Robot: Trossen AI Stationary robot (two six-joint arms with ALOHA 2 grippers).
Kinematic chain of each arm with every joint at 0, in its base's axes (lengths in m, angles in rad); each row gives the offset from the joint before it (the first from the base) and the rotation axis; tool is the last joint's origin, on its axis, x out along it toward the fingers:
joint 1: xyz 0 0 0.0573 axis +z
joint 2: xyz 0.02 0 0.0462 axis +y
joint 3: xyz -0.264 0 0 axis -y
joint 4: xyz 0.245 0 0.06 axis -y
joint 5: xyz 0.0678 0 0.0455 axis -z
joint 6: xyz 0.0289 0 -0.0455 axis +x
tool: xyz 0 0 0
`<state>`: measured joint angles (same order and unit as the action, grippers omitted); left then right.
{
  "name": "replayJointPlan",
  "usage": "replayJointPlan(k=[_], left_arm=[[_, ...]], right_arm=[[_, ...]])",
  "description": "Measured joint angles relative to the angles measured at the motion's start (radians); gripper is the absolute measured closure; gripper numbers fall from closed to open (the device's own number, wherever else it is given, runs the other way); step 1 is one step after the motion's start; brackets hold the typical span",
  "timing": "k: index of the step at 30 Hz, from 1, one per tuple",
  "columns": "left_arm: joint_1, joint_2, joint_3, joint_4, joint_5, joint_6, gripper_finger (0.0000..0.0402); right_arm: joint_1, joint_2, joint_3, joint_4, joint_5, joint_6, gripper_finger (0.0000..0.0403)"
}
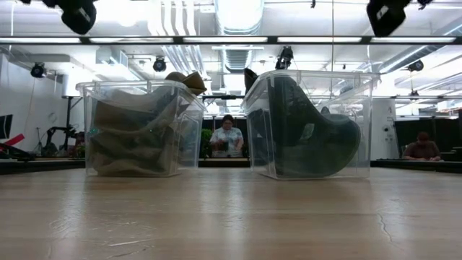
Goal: Pick & Place hat
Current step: Return to Home Position
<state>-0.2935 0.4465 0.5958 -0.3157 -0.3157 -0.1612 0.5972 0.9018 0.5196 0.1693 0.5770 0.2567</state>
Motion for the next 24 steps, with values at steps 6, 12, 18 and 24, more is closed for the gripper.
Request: replayJointPlan(k=[6,12,18,24], left_arm=[[0.0,-0.024,-0.151,0.143,0.012,0.034,0.0401],[0.0,-0.078,-0.284,0.314,0.086,0.085,0.0401],[0.0,-0.165,-0.338,0.316,0.147,0.087,0.0401],[0.0,-0.256,-0.377,0.303,0.142,0.115,0.0401]], right_arm=[[0.0,-0.03,-0.081,0.0,0.0,-0.007,0.0394],[0.0,-0.03,-0.11,0.025,0.003,0.025,0.0394],[0.0,-0.047,-0.186,0.236,-0.009,-0.092,0.0394],[0.0,-0.114,-0.292,0.33,-0.094,-0.116,0.0394]])
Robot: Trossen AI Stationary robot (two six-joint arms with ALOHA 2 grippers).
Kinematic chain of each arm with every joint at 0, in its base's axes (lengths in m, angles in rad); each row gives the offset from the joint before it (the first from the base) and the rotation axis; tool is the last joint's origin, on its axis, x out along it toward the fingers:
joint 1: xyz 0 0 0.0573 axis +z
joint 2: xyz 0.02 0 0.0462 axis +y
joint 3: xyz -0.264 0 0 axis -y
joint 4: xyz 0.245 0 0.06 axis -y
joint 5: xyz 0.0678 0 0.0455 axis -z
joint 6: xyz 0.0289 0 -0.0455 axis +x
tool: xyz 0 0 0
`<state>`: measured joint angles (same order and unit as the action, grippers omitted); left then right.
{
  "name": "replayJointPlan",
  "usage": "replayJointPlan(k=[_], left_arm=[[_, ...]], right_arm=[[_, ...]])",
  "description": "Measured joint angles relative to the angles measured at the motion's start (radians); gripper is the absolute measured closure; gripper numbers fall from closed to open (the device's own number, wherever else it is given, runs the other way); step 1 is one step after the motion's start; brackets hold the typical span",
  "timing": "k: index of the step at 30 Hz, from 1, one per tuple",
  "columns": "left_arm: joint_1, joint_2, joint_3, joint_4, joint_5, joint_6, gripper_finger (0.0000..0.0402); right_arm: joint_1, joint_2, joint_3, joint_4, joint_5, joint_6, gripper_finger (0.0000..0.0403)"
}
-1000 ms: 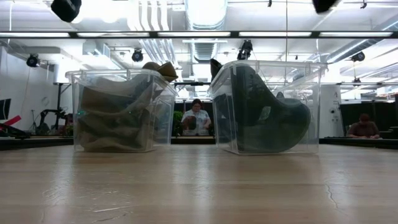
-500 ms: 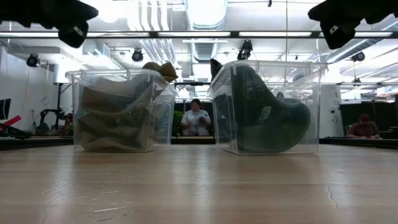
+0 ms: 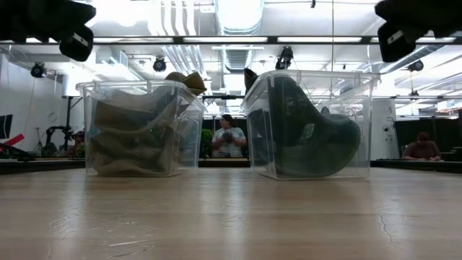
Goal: Pick & Place hat
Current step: Return to Home Position
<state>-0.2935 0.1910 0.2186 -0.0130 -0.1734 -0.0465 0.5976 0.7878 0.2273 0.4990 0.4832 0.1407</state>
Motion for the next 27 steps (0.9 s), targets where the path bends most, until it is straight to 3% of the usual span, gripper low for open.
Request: replayJointPlan(k=[13,21,27], left_arm=[[0.0,-0.185,-0.027,-0.112,-0.01,0.019,0.0401],[0.002,-0.19,-0.028,-0.179,-0.108,0.029,0.0401],[0.002,-0.188,-0.028,-0.247,-0.142,0.027,0.0401]], right_arm=[[0.0,-0.313,-0.165,0.015,-0.043,-0.071,0.0394],[0.0,-0.532,-0.219,-0.11,-0.069,-0.132,0.0394],[0.0,-0.63,-0.218,-0.2,-0.068,-0.032,0.0394]])
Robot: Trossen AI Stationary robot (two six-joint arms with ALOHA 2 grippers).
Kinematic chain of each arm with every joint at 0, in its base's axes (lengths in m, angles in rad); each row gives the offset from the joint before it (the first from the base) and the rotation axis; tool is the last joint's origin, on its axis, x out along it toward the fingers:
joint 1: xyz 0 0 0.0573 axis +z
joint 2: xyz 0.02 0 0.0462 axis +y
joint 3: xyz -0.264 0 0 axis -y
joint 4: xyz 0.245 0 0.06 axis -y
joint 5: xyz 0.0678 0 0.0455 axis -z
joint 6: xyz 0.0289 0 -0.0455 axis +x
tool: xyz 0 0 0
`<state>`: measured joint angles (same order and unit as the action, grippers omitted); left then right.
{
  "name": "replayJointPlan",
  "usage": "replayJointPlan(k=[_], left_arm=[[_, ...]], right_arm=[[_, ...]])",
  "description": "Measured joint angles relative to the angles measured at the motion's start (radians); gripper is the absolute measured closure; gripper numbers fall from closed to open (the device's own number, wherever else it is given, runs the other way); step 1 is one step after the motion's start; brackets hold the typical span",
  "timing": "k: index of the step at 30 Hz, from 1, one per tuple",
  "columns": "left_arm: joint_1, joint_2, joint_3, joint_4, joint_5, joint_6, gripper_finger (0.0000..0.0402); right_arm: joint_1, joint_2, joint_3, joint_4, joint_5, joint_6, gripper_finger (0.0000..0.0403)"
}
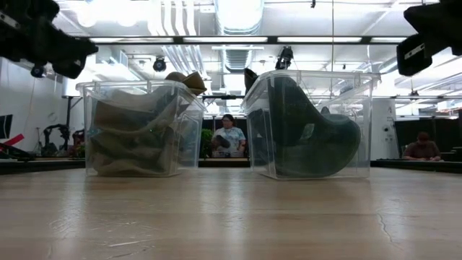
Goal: Pick & Place hat
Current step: Return to Home Position
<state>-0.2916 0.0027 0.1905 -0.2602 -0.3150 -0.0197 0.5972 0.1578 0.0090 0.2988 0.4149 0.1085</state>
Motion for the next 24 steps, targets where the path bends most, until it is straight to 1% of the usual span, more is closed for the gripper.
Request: replayJointPlan(k=[2,5,8,11,14,20,24], left_arm=[[0.0,0.004,-0.001,-0.044,0.0,-0.014,0.0401],[0.0,0.012,-0.01,-0.05,0.0,-0.153,0.0401],[0.0,0.018,-0.019,-0.048,0.001,-0.314,0.0401],[0.0,0.019,-0.031,-0.044,0.0,-0.373,0.0401],[0.0,0.02,-0.048,-0.049,0.0,-0.346,0.0401],[0.0,0.025,-0.086,-0.039,0.004,-0.16,0.0401],[0.0,0.034,-0.081,-0.052,0.003,-0.138,0.0401]], right_arm=[[0.0,-0.008,0.0,-0.016,0.0,0.087,0.0394],[0.0,-0.005,0.0,-0.014,0.002,0.174,0.0394],[0.0,0.004,0.0,-0.015,0.003,0.203,0.0394],[0.0,0.01,0.0,-0.014,0.003,0.203,0.0394],[0.0,0.016,0.0,-0.015,0.003,0.205,0.0394],[0.0,0.015,0.0,-0.015,0.003,0.206,0.0394],[0.0,0.014,0.0,-0.014,0.003,0.206,0.0394]])
